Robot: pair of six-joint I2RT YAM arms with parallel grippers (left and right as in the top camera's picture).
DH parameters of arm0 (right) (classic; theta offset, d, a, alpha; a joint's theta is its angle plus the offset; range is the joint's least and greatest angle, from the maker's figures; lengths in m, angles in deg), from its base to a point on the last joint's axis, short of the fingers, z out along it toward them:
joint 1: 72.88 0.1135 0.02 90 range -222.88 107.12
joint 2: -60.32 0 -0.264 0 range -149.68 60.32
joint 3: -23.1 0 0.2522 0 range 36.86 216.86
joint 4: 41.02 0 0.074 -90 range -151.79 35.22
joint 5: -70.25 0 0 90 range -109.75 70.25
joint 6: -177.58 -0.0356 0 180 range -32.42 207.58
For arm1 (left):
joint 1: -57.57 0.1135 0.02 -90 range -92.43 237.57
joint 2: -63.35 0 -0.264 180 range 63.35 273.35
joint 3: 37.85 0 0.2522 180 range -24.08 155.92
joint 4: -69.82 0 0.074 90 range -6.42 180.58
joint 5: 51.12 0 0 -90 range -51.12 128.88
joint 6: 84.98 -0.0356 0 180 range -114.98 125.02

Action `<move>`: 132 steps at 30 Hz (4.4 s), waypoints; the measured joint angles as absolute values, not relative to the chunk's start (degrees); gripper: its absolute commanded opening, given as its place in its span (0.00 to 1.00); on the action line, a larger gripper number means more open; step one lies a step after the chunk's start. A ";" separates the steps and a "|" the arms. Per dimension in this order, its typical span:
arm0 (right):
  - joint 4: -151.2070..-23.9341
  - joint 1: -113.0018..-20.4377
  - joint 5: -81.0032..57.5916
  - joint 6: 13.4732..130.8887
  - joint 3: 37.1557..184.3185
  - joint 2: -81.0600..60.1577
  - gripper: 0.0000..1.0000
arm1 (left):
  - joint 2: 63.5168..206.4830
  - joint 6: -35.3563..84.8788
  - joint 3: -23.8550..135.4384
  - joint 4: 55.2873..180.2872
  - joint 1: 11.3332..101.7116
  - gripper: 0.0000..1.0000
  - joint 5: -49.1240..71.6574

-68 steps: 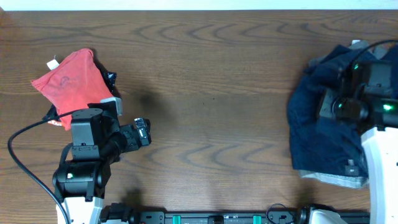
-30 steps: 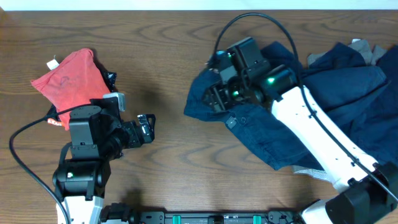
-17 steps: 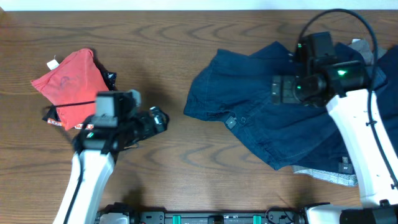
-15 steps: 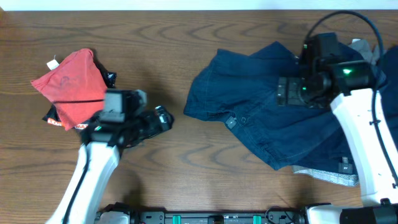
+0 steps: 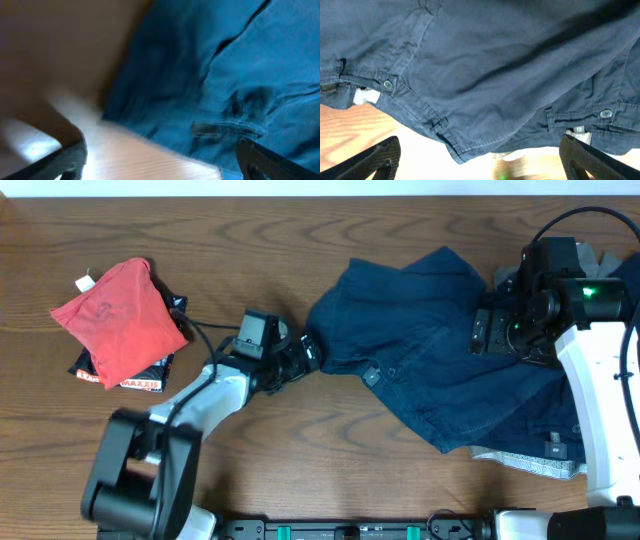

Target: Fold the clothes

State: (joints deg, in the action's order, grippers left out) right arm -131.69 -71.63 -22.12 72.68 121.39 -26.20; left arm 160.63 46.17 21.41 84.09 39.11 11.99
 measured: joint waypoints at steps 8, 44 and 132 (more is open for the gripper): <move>-132.39 -71.63 -22.12 72.68 121.39 -26.20 0.99 | 167.23 47.46 21.48 71.35 39.03 0.06 12.38; -128.02 -75.43 -18.19 75.90 120.45 -27.97 0.13 | 158.92 32.75 41.91 135.59 61.10 0.89 10.52; -69.99 -56.48 4.09 61.91 127.21 -70.15 0.01 | 155.86 30.45 26.15 133.19 53.78 0.90 18.30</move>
